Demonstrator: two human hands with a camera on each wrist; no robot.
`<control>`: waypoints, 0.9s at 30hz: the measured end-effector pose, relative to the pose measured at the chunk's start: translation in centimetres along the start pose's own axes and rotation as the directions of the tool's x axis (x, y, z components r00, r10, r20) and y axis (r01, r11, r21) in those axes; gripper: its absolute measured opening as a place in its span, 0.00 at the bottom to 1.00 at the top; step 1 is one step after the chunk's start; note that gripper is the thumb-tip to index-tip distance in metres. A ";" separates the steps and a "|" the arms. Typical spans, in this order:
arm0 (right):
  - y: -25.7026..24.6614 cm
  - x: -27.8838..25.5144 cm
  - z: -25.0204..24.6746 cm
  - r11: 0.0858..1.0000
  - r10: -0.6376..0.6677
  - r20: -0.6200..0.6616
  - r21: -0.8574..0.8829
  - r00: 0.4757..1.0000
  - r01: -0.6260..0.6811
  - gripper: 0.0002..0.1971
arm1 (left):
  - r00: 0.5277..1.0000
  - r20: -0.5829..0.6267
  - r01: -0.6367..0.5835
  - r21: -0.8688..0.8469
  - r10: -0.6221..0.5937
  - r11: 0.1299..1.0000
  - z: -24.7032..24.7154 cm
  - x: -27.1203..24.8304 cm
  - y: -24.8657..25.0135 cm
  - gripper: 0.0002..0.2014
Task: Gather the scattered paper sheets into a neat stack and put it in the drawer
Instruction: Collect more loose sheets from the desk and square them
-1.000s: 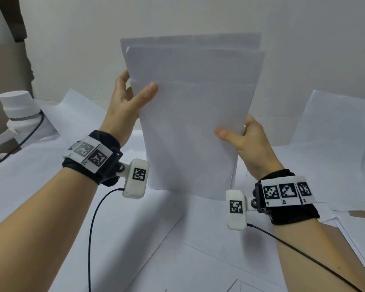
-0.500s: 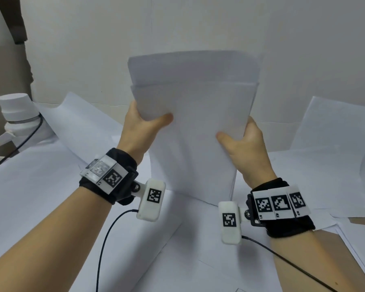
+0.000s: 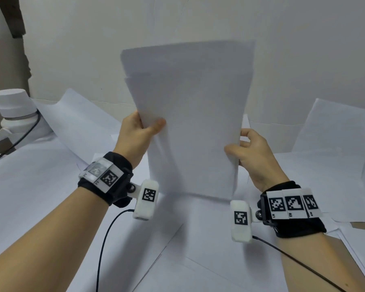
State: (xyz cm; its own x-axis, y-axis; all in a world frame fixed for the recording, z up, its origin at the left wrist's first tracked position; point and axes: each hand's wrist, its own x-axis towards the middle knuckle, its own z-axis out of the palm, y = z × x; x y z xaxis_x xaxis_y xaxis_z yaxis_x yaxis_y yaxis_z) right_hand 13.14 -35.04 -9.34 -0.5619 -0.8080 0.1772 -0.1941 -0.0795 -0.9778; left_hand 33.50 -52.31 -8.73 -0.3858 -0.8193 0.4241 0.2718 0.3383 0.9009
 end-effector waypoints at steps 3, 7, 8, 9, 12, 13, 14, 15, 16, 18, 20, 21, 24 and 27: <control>-0.1 0.0 -0.7 0.999 -0.040 -0.010 -0.020 0.999 0.040 0.13 | 0.992 -0.087 0.065 -0.226 -0.086 0.972 -1.3 0.9 -0.2 0.18; -0.6 -0.1 -0.9 0.963 -0.130 -0.034 0.234 0.991 0.134 0.09 | 0.960 -0.059 0.200 -0.545 -0.275 0.814 -2.9 1.2 -1.2 0.24; -0.7 -0.1 -0.7 0.942 -0.144 -0.024 0.302 0.989 0.144 0.10 | 0.948 -0.038 0.232 -0.598 -0.315 0.767 -3.0 1.1 -1.4 0.25; -0.8 -0.2 -0.2 0.928 -0.159 -0.006 0.339 0.987 0.152 0.12 | 0.934 -0.020 0.263 -0.640 -0.358 0.722 -3.0 1.0 -1.5 0.26; -0.8 -0.6 1.5 0.934 -0.214 0.066 0.307 0.975 0.184 0.15 | 0.896 0.048 0.340 -0.713 -0.441 0.613 -1.7 0.0 -1.7 0.26; -0.7 -0.8 2.0 0.936 -0.233 0.064 0.286 0.970 0.206 0.16 | 0.891 0.070 0.355 -0.724 -0.449 0.591 -1.2 -0.4 -1.9 0.24; -0.6 -0.9 2.5 0.934 -0.254 0.044 0.272 0.966 0.233 0.16 | 0.888 0.091 0.366 -0.735 -0.451 0.571 -0.7 -0.8 -2.1 0.20; -0.7 -1.0 2.8 0.932 -0.271 0.007 0.253 0.963 0.260 0.16 | 0.883 0.111 0.378 -0.744 -0.456 0.551 -0.3 -1.2 -2.3 0.16; -0.7 -1.1 3.0 0.929 -0.288 -0.030 0.234 0.957 0.287 0.16 | 0.876 0.136 0.394 -0.754 -0.462 0.525 -0.1 -1.6 -2.4 0.13; -0.7 -1.0 3.0 0.922 -0.302 -0.109 0.220 0.947 0.319 0.15 | 0.867 0.171 0.419 -0.759 -0.469 0.498 -0.2 -2.0 -2.5 0.11; -0.5 -0.7 2.7 0.921 -0.273 -0.204 0.226 0.940 0.316 0.22 | 0.872 0.110 0.399 -0.724 -0.477 0.563 -1.1 -2.0 -2.7 0.12; -0.3 -0.5 2.3 0.920 -0.254 -0.232 0.240 0.939 0.308 0.25 | 0.873 0.042 0.373 -0.698 -0.486 0.611 -1.9 -1.9 -2.9 0.12; 0.6 -0.1 1.0 0.937 -0.193 -0.272 0.236 0.943 0.260 0.26 | 0.880 -0.156 0.314 -0.516 -0.448 0.797 -5.0 -1.3 -4.2 0.20; 2.4 0.9 -0.6 0.970 -0.118 -0.222 0.185 0.968 0.160 0.16 | 0.923 -0.135 0.329 -0.216 -0.361 0.919 -7.4 -1.4 -4.9 0.40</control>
State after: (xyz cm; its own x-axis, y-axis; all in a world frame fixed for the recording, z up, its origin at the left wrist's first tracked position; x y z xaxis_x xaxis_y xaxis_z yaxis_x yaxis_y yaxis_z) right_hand 11.66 -35.65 -11.49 -0.6995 -0.6431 0.3117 -0.1297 -0.3147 -0.9403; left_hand 39.20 -56.22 -14.45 -0.3354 -0.9406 0.0532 0.3132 -0.0581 0.9479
